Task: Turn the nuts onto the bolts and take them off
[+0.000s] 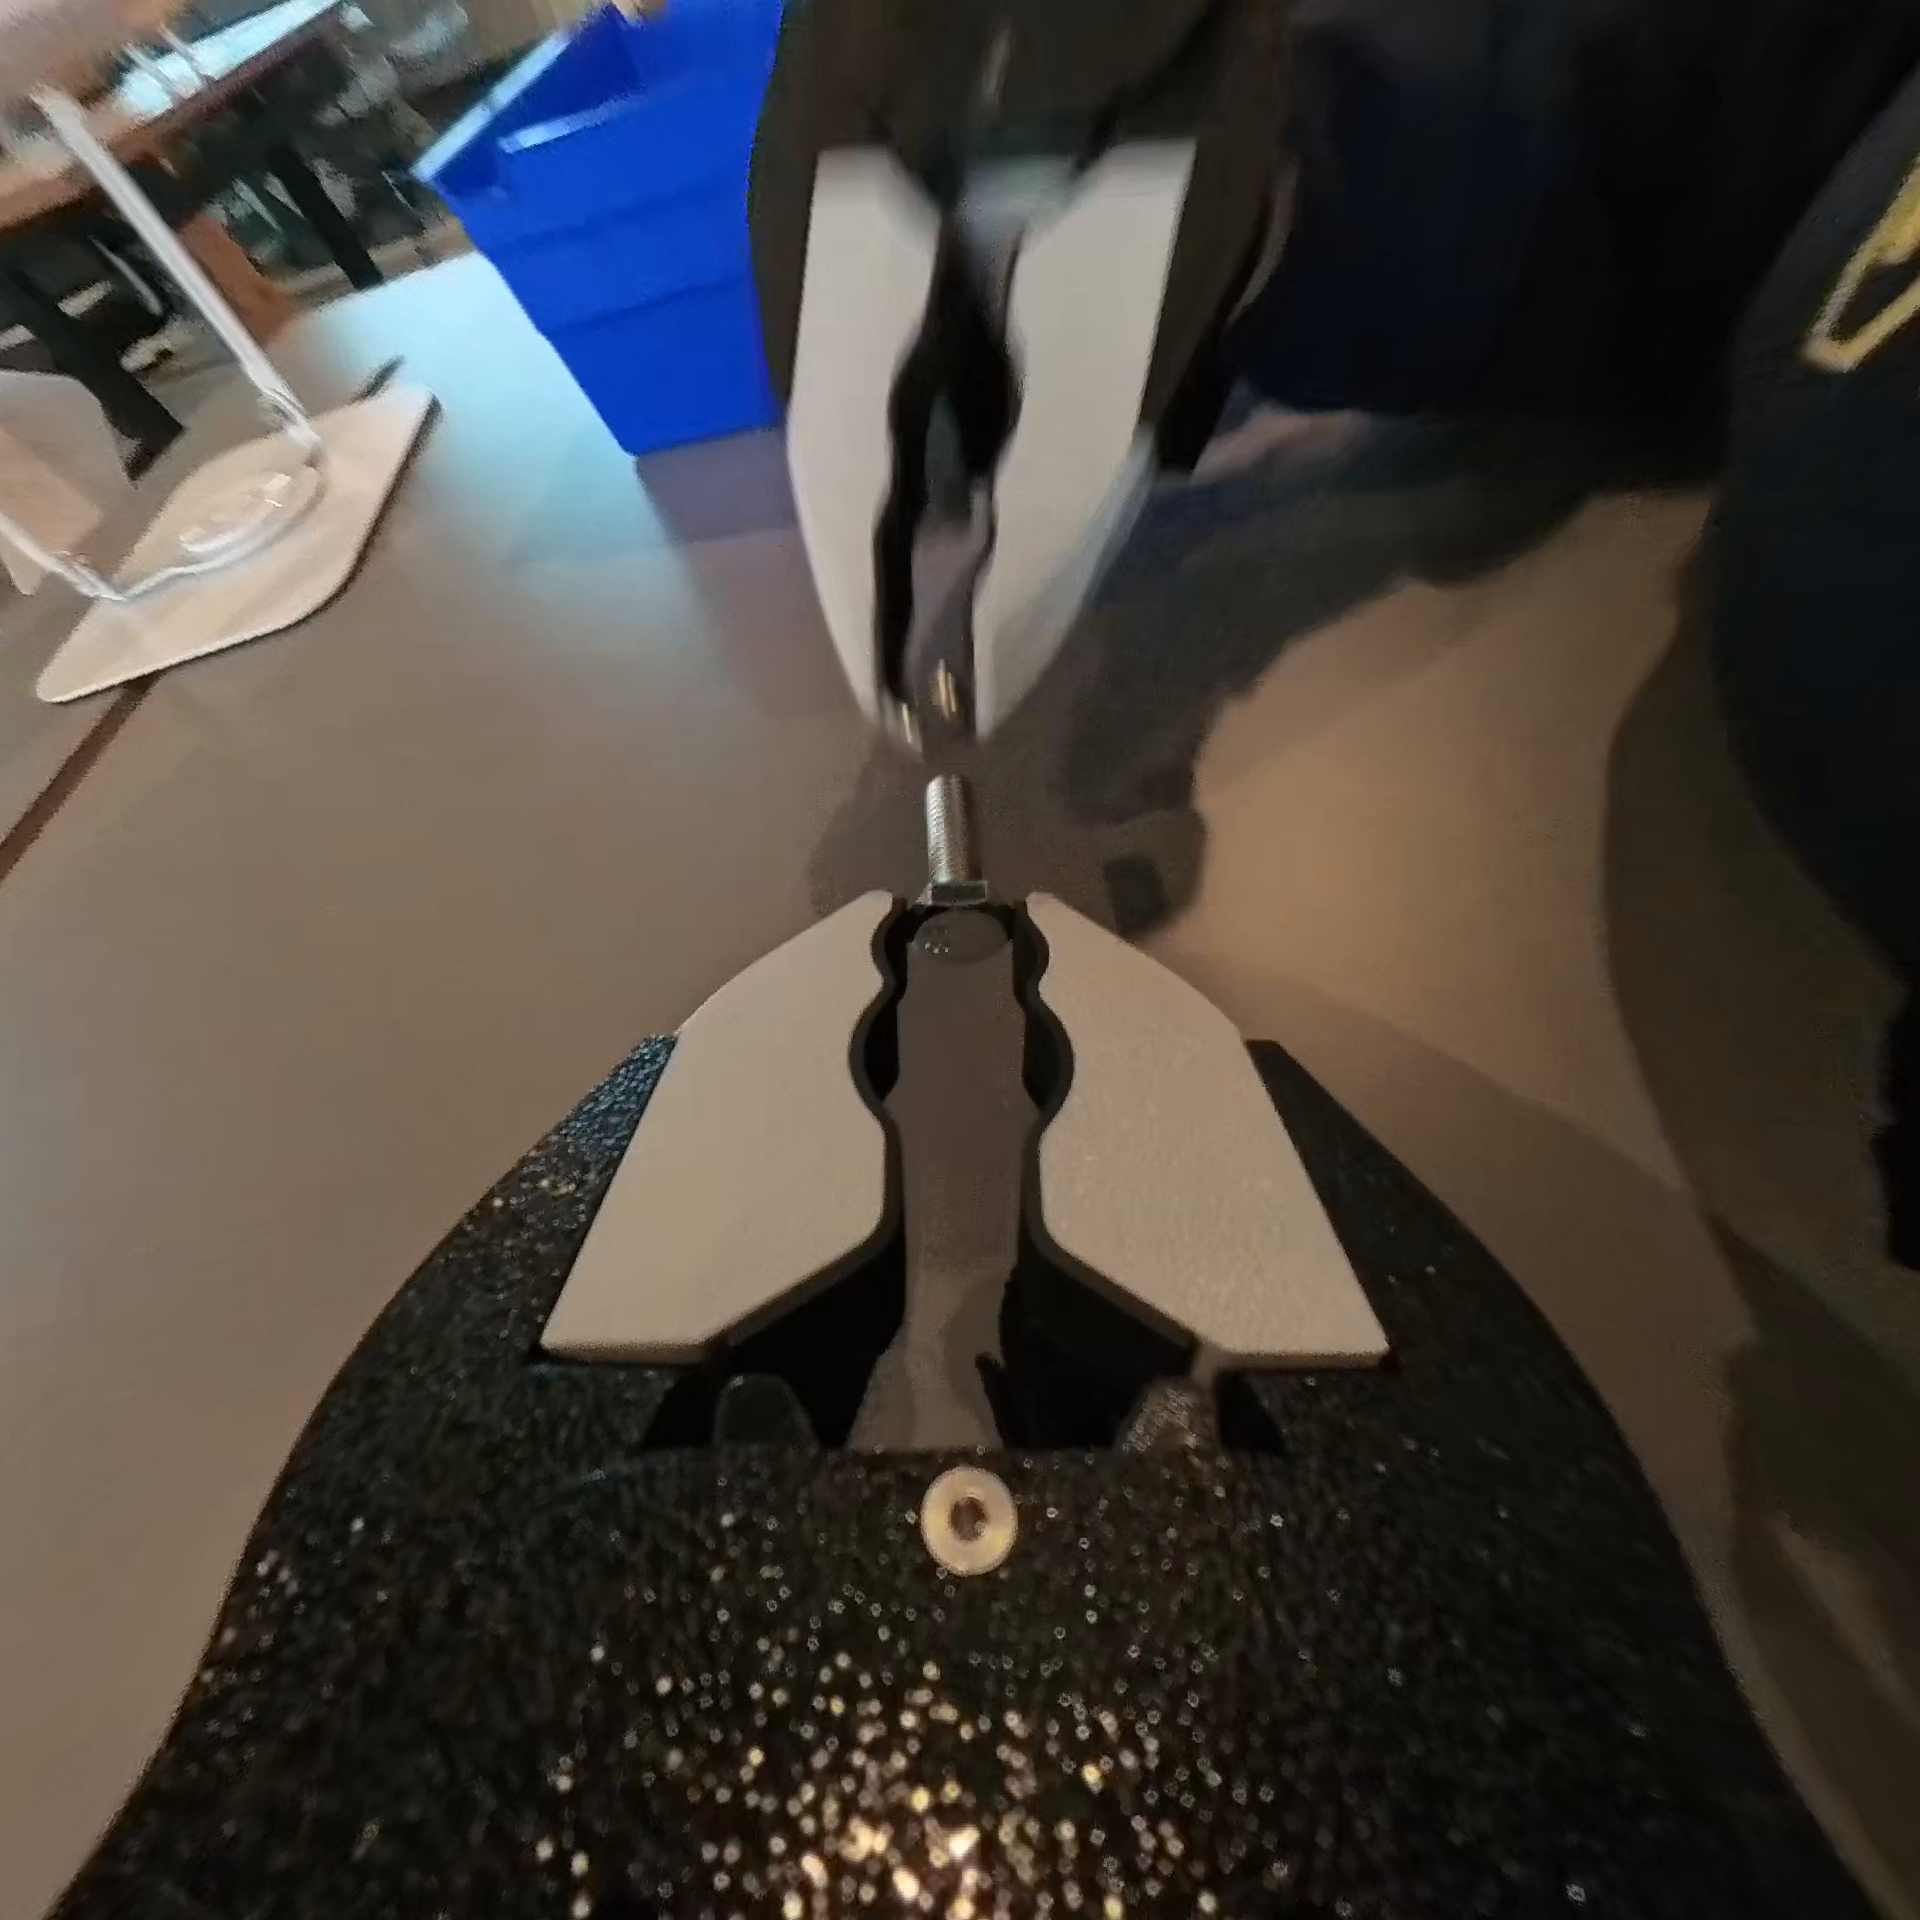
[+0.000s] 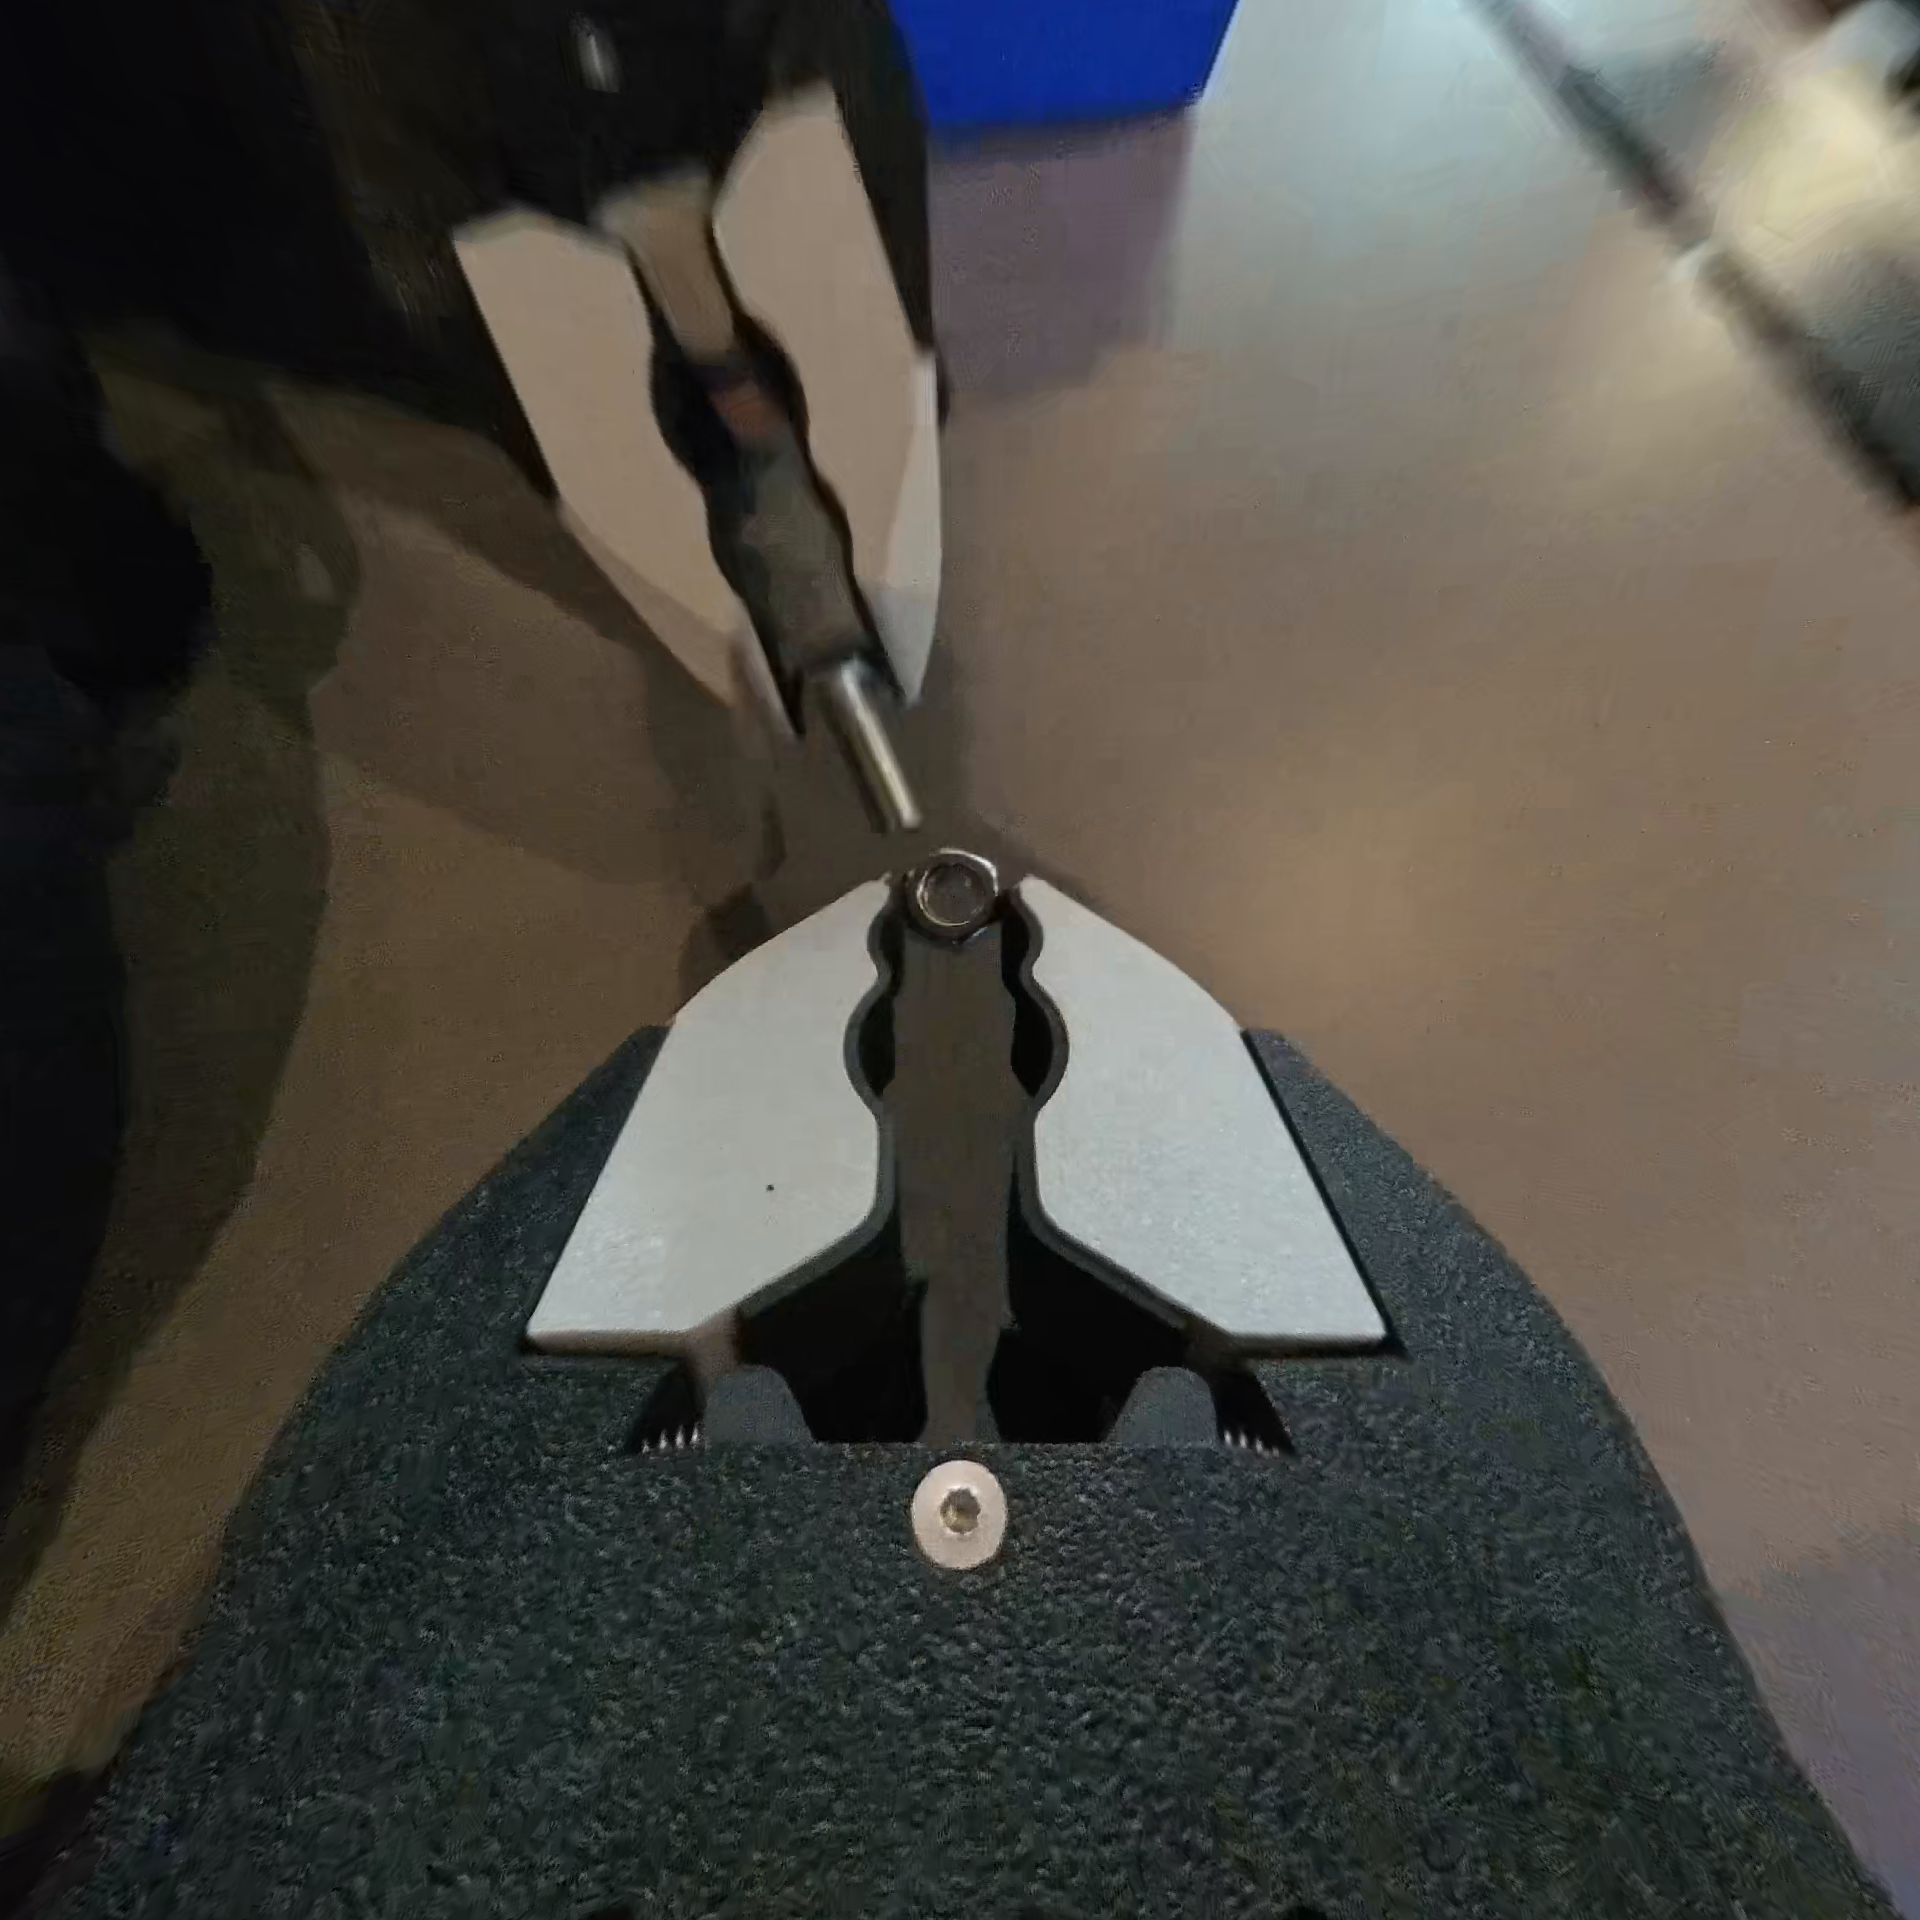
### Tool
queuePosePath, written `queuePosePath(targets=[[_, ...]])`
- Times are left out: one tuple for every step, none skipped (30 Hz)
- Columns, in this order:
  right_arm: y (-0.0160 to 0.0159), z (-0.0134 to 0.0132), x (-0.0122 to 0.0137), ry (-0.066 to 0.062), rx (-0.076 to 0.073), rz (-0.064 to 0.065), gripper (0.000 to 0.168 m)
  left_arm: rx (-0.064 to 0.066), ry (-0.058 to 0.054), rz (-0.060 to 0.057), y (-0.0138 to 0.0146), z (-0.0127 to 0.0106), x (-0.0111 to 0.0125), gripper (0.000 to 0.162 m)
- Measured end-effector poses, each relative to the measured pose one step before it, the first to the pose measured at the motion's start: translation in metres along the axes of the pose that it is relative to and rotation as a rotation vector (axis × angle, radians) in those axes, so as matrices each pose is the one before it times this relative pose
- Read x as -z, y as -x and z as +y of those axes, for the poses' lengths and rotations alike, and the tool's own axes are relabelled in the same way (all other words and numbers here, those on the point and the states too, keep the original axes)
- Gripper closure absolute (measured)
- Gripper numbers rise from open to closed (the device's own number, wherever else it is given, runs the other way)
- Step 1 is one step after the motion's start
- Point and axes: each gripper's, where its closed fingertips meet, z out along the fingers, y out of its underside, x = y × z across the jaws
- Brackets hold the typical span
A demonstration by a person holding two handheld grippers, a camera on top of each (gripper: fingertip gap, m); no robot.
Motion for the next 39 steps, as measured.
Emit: queuePosePath(targets=[[-0.00069,-0.01451,0.01426,-0.0287,0.0193,0.0525,0.150,0.0066,-0.0106,-0.0031,0.00147,-0.00087,0.00089,0.144],[-0.00109,-0.01355,0.01795,-0.0200,0.0221,0.0536,0.150,0.0027,-0.0073,-0.0007,0.00072,-0.00038,0.00101,0.144],[-0.00586,-0.00946,0.02230,-0.0005,0.0317,0.0738,0.150,-0.0022,-0.0036,0.0004,-0.00014,-0.00035,0.00065,0.144],[-0.01494,-0.00251,0.02696,0.0289,0.0348,0.1128,0.150,-0.0063,-0.0008,-0.0039,-0.00032,-0.00012,0.00039,0.143],[-0.02287,0.00470,0.02945,0.0507,0.0200,0.1354,0.150,-0.0093,0.0028,-0.0068,0.00011,0.00032,-0.00053,0.143],[-0.02674,0.01145,0.02837,0.0647,0.0024,0.1294,0.150,-0.0111,0.0069,-0.0010,-0.00067,0.00097,-0.00108,0.143],[-0.02783,0.01924,0.02349,0.0831,-0.0154,0.1128,0.150,-0.0106,0.0091,-0.0006,-0.00117,0.00079,-0.00139,0.143],[-0.02215,0.02715,0.01549,0.1071,-0.0331,0.0598,0.151,-0.0115,0.0073,-0.0005,-0.00091,0.00057,-0.00177,0.143],[-0.01283,0.03200,0.00619,0.1224,-0.0475,-0.0072,0.151,-0.0111,0.0045,-0.0001,-0.00135,0.00003,-0.00154,0.143],[-0.00727,0.03095,-0.00221,0.1085,-0.0330,-0.0368,0.151,-0.0091,0.0027,0.0019,-0.00147,-0.00033,-0.00135,0.143],[-0.00348,0.02793,-0.00834,0.0920,-0.0118,-0.0529,0.150,-0.0079,0.0011,0.0003,-0.00124,-0.00049,-0.00070,0.143],[-0.00233,0.02485,-0.01188,0.0902,-0.0103,-0.0532,0.150,-0.0054,0.0002,-0.0002,-0.00060,-0.00015,-0.00056,0.143],[-0.00156,0.02072,-0.01337,0.0837,-0.0032,-0.0516,0.150,-0.0029,0.0000,-0.0001,-0.00040,-0.00016,-0.00034,0.143],[-0.00210,0.01457,-0.01311,0.0602,0.0077,-0.0406,0.150,-0.0017,0.0007,0.0008,-0.00035,-0.00003,-0.00039,0.143],[-0.00315,0.00978,-0.01191,0.0387,0.0135,-0.0252,0.150,-0.0022,0.0015,0.0013,-0.00032,0.00006,-0.00041,0.143],[-0.00137,0.00582,-0.01038,0.0221,0.0132,-0.0303,0.150,-0.0027,0.0018,0.0001,-0.00032,0.00009,-0.00050,0.143],[-0.00097,0.00277,-0.00887,0.0051,0.0036,-0.0290,0.150,-0.0031,0.0021,-0.0001,-0.00024,0.00020,-0.00036,0.143],[0.00021,0.00204,-0.00795,0.0052,-0.0025,-0.0344,0.150,-0.0032,0.0017,-0.0004,-0.00027,0.00009,-0.00043,0.143],[-0.00020,0.00176,-0.00740,0.0047,0.0004,-0.0248,0.150,-0.0032,0.0014,0.0000,-0.00029,0.00012,-0.00033,0.143],[-0.00138,0.00359,-0.00703,0.0185,0.0021,-0.0092,0.150,-0.0034,0.0018,-0.0008,-0.00026,0.00012,-0.00034,0.143],[-0.00110,0.00371,-0.00620,0.0240,0.0009,-0.0029,0.150,-0.0034,0.0016,-0.0014,-0.00004,0.00012,-0.00016,0.143],[0.00016,0.00237,-0.00514,0.0180,-0.0003,-0.0065,0.150,-0.0029,0.0007,-0.0005,-0.00024,0.00003,-0.00013,0.143],[0.00021,0.00109,-0.00375,0.0089,-0.0030,-0.0064,0.150,-0.0018,0.0008,-0.0006,-0.00018,0.00007,-0.00018,0.143],[-0.00088,-0.00109,-0.00115,-0.0082,-0.0087,0.0002,0.150,-0.0016,0.0004,-0.0009,-0.00003,-0.00001,-0.00012,0.143],[-0.00075,-0.00230,-0.00008,-0.0163,-0.0173,-0.0005,0.150,-0.0012,0.0001,-0.0005,-0.00004,0.00000,-0.00011,0.143],[-0.00008,-0.00133,0.00077,-0.0086,-0.0259,-0.0059,0.149,-0.0005,-0.0004,-0.0006,0.00003,-0.00011,-0.00007,0.143],[-0.00076,0.00024,0.00335,0.0031,-0.0354,-0.0022,0.141,0.0001,-0.0010,-0.0008,0.00016,-0.00014,0.00009,0.143],[-0.00395,-0.00191,0.00802,-0.0140,-0.0434,0.0242,0.134,0.0007,-0.0023,-0.0009,0.00016,-0.00024,0.00012,0.143],[-0.00356,-0.00747,0.01331,-0.0512,-0.0405,0.0375,0.132,0.0011,-0.0042,-0.0009,0.00017,-0.00056,0.00027,0.143],[0.00060,-0.01463,0.01770,-0.0898,-0.0240,0.0364,0.133,0.0012,-0.0053,-0.0001,0.00012,-0.00072,0.00035,0.143],[0.00597,-0.02098,0.01964,-0.1143,-0.0015,0.0315,0.133,0.0022,-0.0056,0.0027,-0.00010,-0.00068,0.00032,0.143],[0.01200,-0.02632,0.01887,-0.1252,0.0189,0.0203,0.135,0.0026,-0.0056,0.0043,-0.00043,-0.00073,0.00029,0.143],[0.01770,-0.03065,0.01473,-0.1332,0.0332,0.0047,0.138,0.0016,-0.0062,0.0034,-0.00029,-0.00080,0.00033,0.143],[0.02505,-0.03276,0.00797,-0.1336,0.0488,-0.0308,0.141,0.0007,-0.0065,0.0043,-0.00046,-0.00081,0.00023,0.143],[0.03230,-0.03104,-0.00053,-0.1247,0.0620,-0.0736,0.143,0.0000,-0.0060,0.0055,-0.00066,-0.00086,0.00035,0.144],[0.03375,-0.02567,-0.00924,-0.1025,0.0615,-0.0926,0.146,-0.0012,-0.0063,0.0055,-0.00090,-0.00094,0.00025,0.143],[0.02988,-0.01700,-0.01621,-0.0671,0.0475,-0.0908,0.150,-0.0012,-0.0046,0.0036,-0.00064,-0.00066,0.00025,0.143],[0.02393,-0.00846,-0.02040,-0.0337,0.0215,-0.0797,0.151,-0.0017,-0.0026,0.0007,-0.00034,-0.00036,0.00031,0.143],[0.01937,-0.00144,-0.02199,-0.0088,0.0064,-0.0784,0.151,-0.0034,-0.0031,0.0022,-0.00063,-0.00050,0.00027,0.143]])
